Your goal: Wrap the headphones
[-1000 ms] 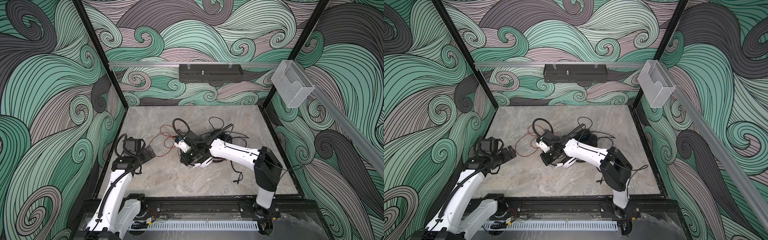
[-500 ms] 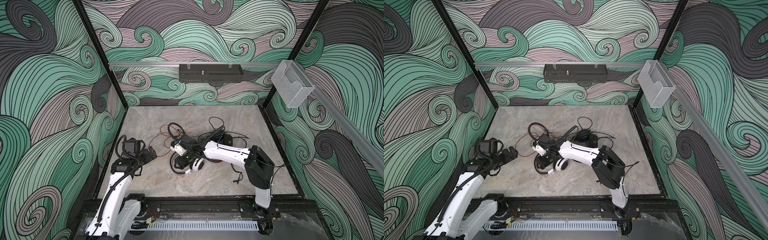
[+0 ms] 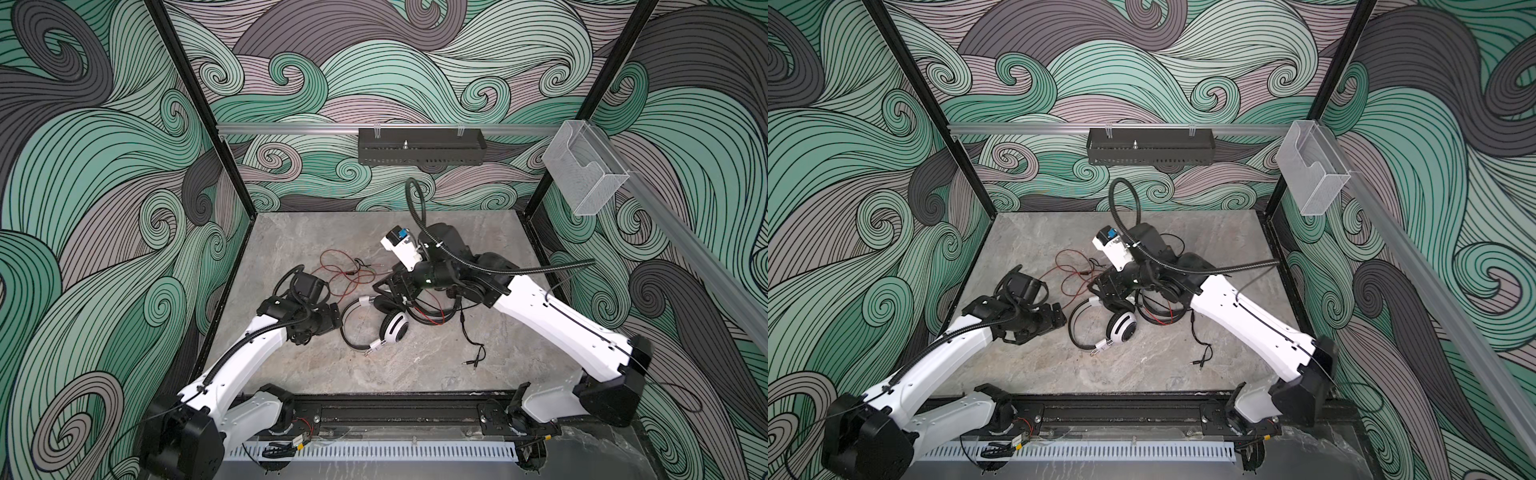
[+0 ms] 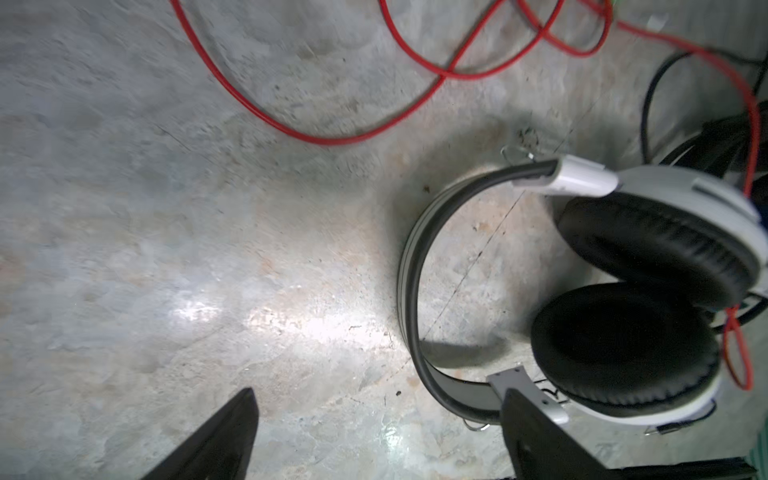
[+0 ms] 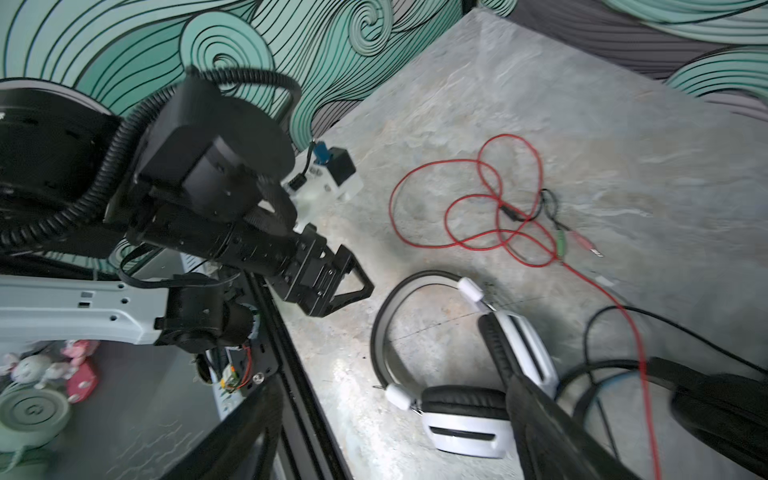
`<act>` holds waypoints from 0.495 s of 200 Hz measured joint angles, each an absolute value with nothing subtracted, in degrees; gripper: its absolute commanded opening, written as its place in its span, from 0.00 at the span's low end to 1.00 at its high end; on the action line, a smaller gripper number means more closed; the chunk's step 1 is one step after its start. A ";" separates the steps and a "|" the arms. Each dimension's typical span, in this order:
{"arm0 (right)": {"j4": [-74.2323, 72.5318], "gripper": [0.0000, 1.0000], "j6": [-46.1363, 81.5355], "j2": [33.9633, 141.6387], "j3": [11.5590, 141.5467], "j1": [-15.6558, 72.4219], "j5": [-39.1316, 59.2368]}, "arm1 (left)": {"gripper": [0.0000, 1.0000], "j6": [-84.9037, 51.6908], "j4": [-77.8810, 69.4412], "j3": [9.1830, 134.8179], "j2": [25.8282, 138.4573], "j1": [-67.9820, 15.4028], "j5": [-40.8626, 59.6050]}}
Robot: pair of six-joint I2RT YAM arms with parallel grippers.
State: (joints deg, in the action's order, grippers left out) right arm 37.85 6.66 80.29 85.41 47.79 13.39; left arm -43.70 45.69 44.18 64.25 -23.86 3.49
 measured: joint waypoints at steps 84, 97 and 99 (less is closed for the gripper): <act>41.80 0.90 5.96 74.43 76.14 41.30 11.51 | 0.49 -51.05 40.38 50.13 88.44 -33.17 -3.75; 41.80 0.91 5.96 73.82 76.14 40.58 11.49 | 0.43 -51.79 40.38 50.52 89.86 -34.35 -4.73; 41.80 0.91 5.96 73.71 76.14 40.45 11.46 | 0.43 -52.23 40.32 50.57 90.06 -34.52 -4.91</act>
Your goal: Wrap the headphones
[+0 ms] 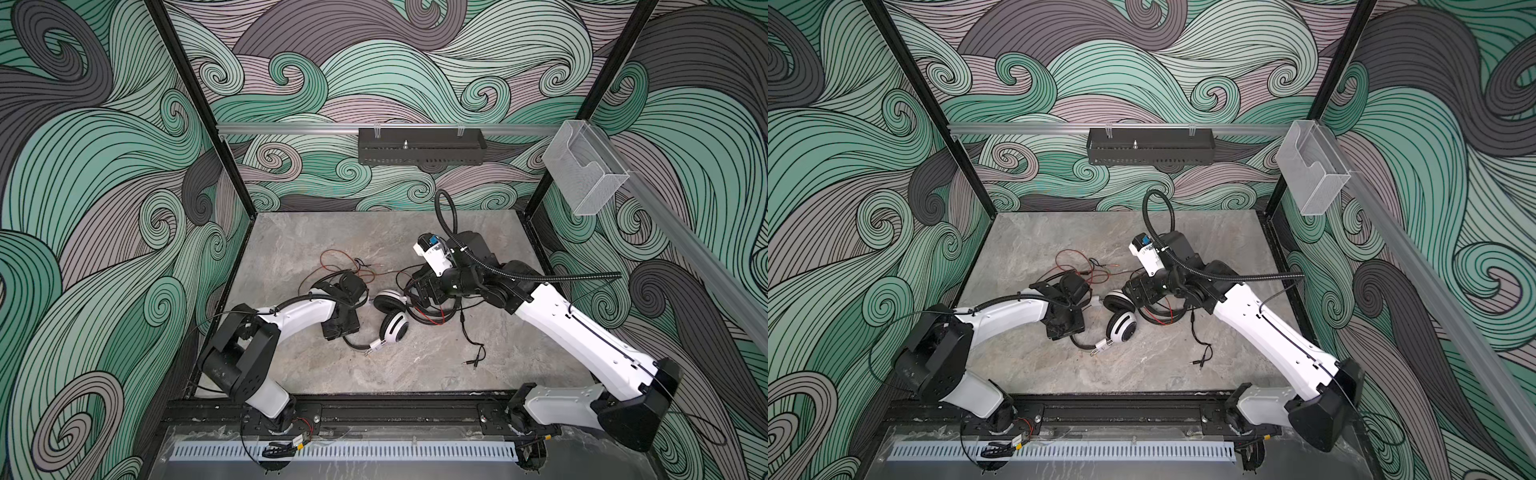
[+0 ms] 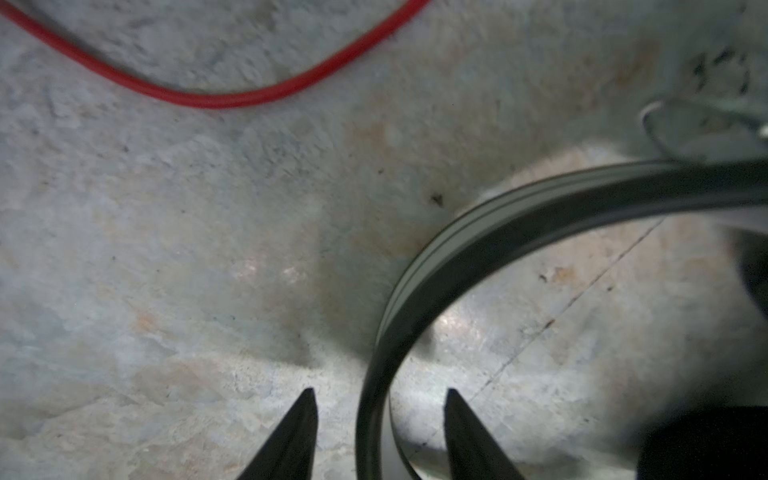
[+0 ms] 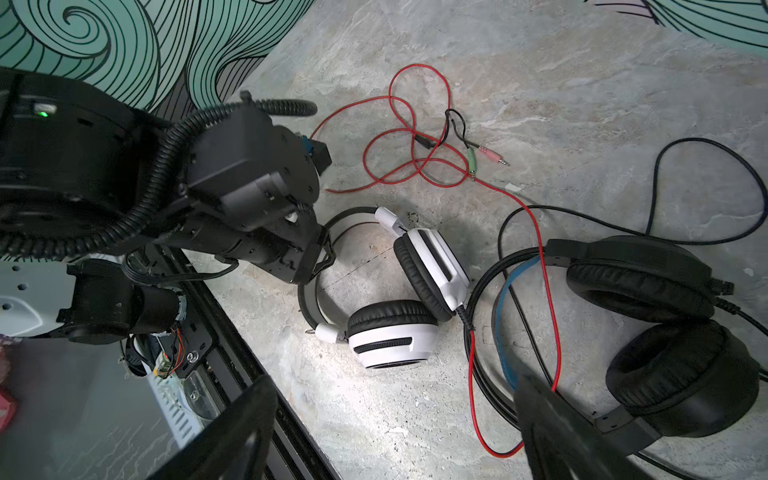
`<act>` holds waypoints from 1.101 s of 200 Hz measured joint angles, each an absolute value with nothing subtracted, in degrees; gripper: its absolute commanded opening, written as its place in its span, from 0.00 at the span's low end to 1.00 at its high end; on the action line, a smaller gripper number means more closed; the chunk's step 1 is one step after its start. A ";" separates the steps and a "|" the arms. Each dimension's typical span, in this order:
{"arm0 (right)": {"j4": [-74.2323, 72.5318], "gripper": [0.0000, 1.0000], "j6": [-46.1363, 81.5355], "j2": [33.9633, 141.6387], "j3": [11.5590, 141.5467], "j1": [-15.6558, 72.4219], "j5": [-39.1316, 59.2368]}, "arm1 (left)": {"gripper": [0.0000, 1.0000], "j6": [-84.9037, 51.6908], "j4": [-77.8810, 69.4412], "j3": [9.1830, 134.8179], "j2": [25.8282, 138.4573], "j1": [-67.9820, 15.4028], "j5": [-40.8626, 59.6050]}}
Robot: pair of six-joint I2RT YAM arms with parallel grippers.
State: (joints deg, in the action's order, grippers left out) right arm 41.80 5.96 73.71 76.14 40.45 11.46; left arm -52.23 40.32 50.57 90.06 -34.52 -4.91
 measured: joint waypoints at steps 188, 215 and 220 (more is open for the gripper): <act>37.43 0.90 -2.85 53.41 64.95 35.75 22.63 | 0.00 -22.28 53.10 81.76 74.52 -35.99 -25.04; 32.86 0.90 -3.11 52.82 63.20 35.75 27.46 | 0.00 -14.70 53.45 89.47 71.70 -36.01 -25.43; 32.16 0.89 -3.09 53.01 63.05 35.75 28.14 | 0.00 -13.93 53.49 90.37 71.48 -36.01 -25.52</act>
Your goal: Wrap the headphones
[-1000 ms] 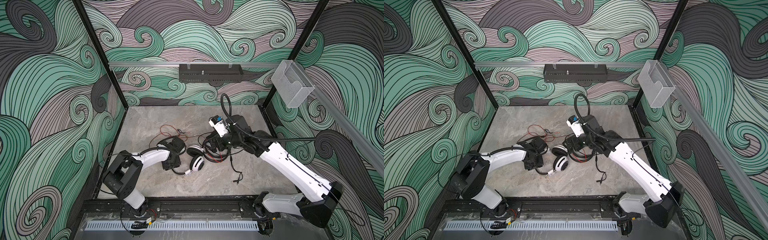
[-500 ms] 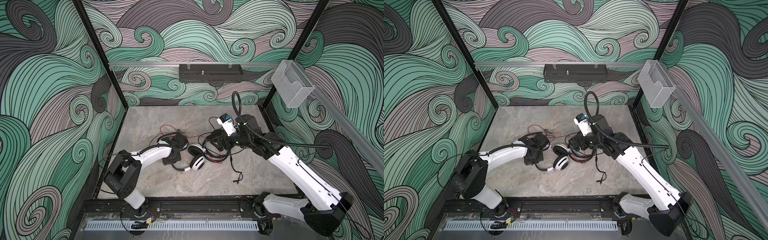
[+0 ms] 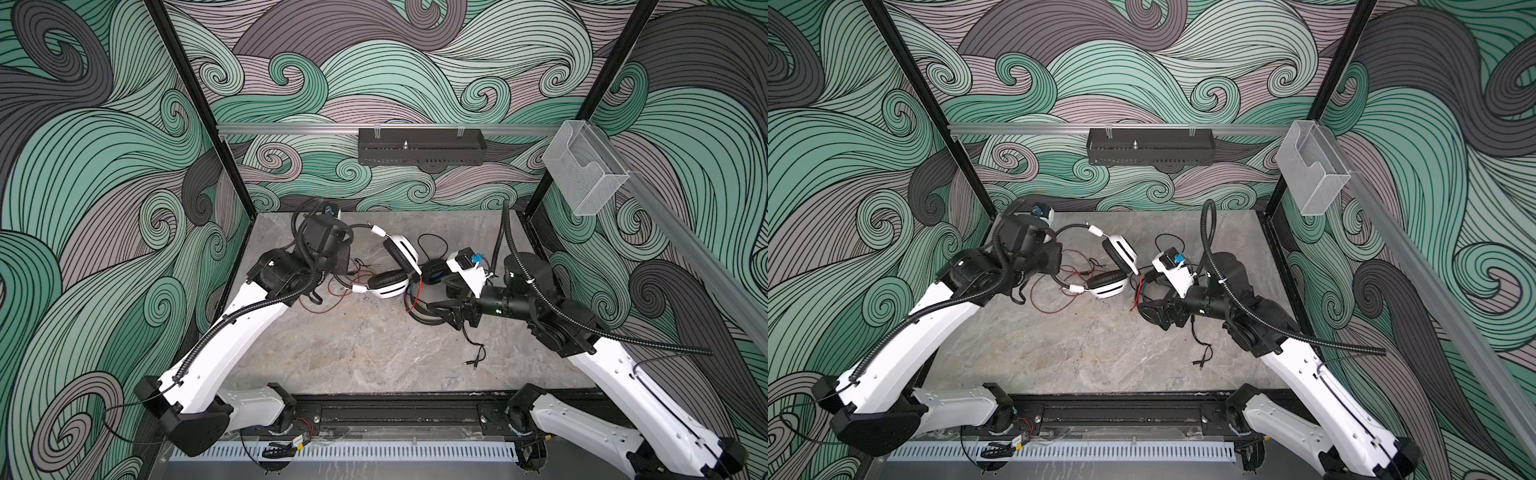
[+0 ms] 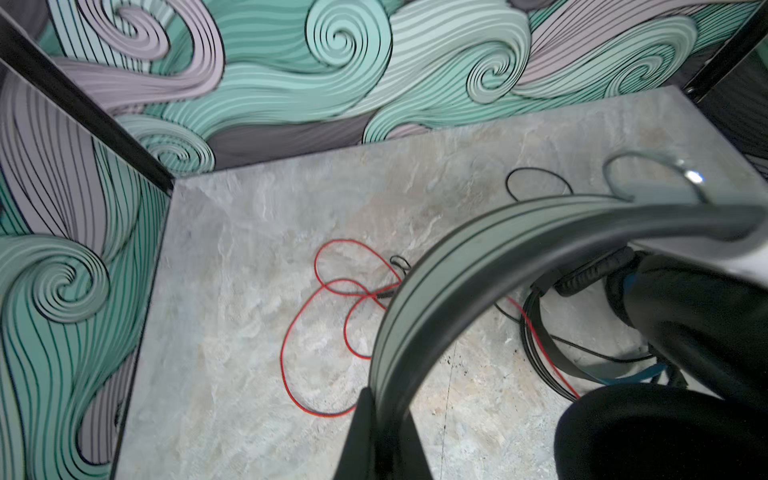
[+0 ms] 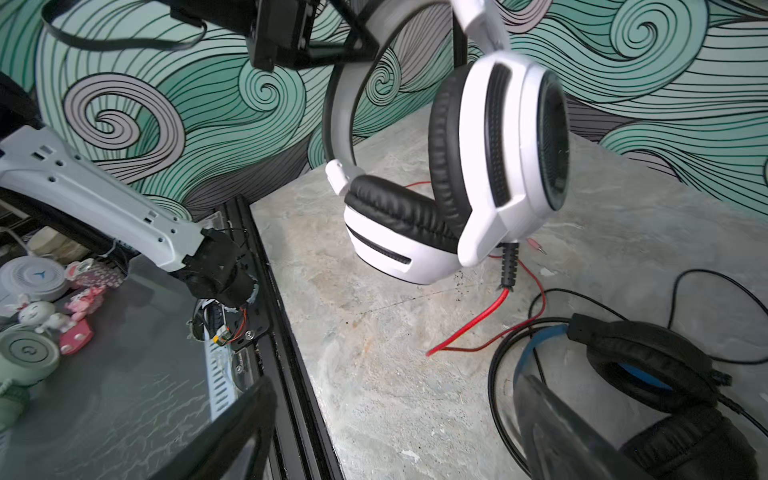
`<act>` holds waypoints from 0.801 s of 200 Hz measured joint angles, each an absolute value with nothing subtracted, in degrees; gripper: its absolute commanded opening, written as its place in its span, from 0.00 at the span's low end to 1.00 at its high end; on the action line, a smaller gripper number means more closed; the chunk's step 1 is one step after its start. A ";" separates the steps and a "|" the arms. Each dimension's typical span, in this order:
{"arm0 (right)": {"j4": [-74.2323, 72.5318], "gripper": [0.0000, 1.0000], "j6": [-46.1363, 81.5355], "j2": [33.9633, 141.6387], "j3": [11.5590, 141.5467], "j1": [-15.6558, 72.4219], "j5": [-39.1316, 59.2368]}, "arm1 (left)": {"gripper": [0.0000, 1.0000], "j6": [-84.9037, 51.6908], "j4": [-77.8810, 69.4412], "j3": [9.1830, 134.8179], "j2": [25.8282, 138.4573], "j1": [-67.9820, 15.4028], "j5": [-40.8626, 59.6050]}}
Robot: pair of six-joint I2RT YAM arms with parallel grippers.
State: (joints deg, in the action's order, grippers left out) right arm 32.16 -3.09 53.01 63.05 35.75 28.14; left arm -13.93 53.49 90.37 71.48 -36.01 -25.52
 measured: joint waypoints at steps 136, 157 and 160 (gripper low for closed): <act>12.10 0.89 3.11 58.02 56.10 35.11 33.45 | 0.00 -11.46 60.88 102.41 70.81 -36.01 -22.48; 10.24 0.87 3.66 59.96 55.96 35.00 33.56 | 0.00 -11.66 61.25 104.49 70.61 -36.01 -22.39; 10.02 0.87 3.70 60.14 55.94 34.98 33.56 | 0.00 -11.70 61.30 104.81 70.61 -36.01 -22.39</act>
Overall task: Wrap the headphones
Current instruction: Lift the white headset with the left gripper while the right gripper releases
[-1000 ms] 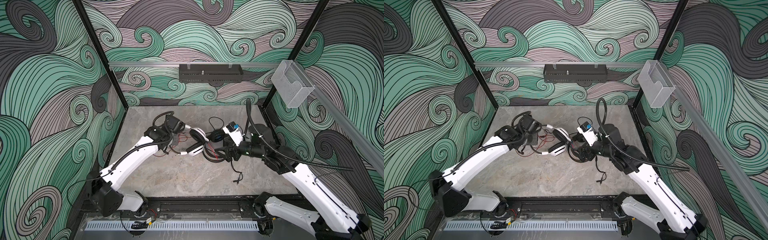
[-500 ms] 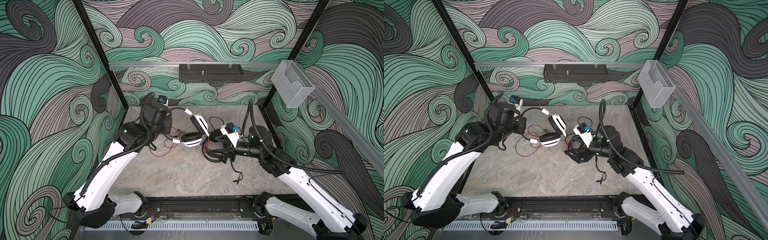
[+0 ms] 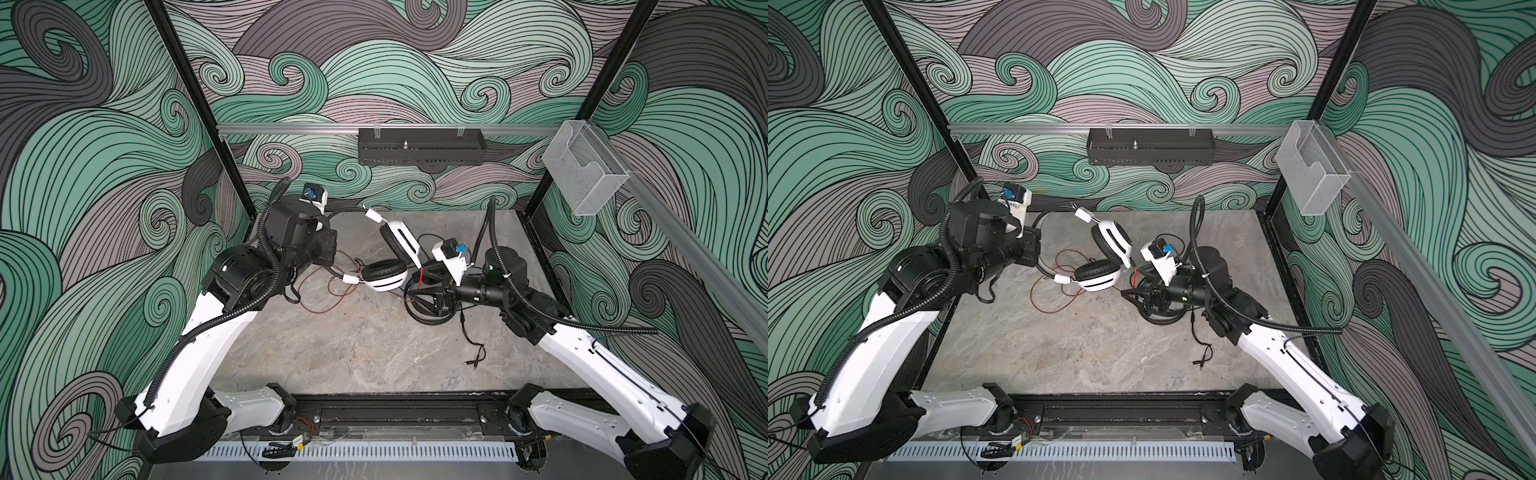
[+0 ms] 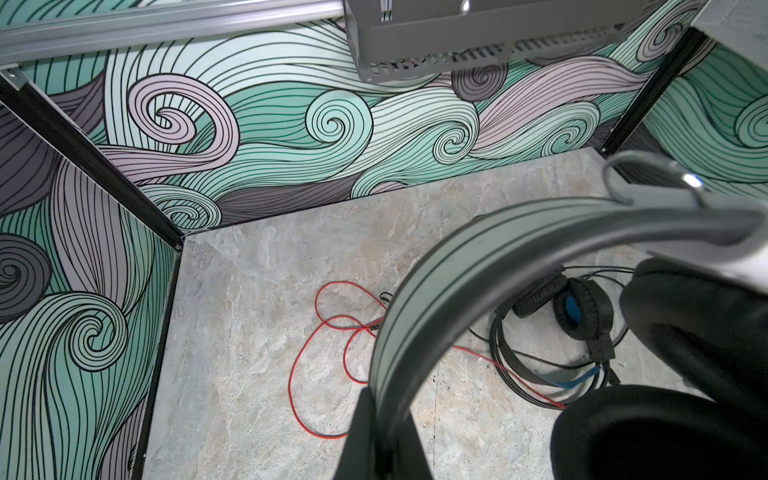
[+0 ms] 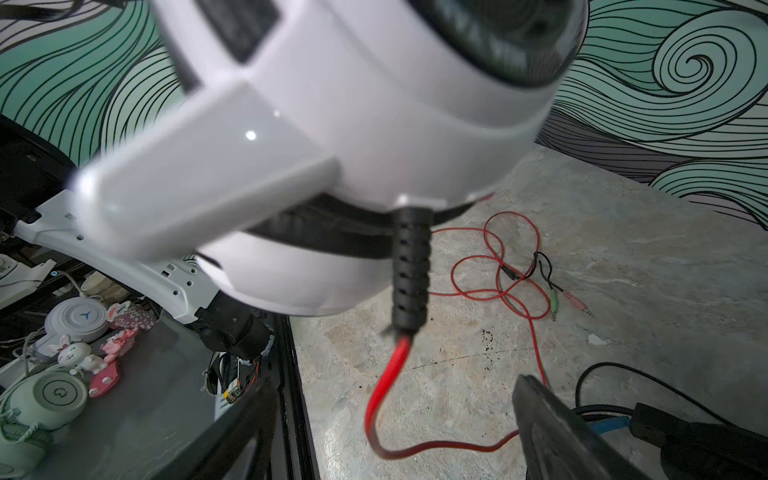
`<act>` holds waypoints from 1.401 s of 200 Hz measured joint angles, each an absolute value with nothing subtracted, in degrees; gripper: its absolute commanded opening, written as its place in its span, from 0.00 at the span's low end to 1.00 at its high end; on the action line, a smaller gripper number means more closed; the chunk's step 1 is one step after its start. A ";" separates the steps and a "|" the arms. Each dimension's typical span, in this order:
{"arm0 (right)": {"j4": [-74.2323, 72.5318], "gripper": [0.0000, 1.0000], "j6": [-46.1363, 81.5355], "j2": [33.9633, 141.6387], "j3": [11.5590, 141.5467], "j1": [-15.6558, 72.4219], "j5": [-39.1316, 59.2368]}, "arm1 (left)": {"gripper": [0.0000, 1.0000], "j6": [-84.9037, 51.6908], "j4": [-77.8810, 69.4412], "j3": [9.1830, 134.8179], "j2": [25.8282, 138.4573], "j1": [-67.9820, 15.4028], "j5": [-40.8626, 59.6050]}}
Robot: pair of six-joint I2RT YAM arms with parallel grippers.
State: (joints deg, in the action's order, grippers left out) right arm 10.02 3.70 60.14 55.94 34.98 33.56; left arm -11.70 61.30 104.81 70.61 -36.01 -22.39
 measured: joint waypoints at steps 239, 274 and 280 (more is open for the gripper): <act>-8.25 0.70 10.96 67.85 47.59 32.82 37.98 | 0.00 -18.57 65.52 118.91 70.08 -35.97 -21.39; -11.09 0.69 11.51 70.67 47.42 32.82 38.70 | 0.00 -19.14 66.04 118.48 68.79 -35.97 -21.34; -11.44 0.68 11.62 71.53 47.42 32.82 38.94 | 0.00 -19.29 66.04 118.26 68.49 -35.97 -21.34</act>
State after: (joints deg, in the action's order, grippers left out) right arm -11.44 11.62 71.53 47.42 32.82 38.94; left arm -19.29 66.04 118.26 68.49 -35.97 -21.34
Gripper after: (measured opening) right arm 0.698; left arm 0.055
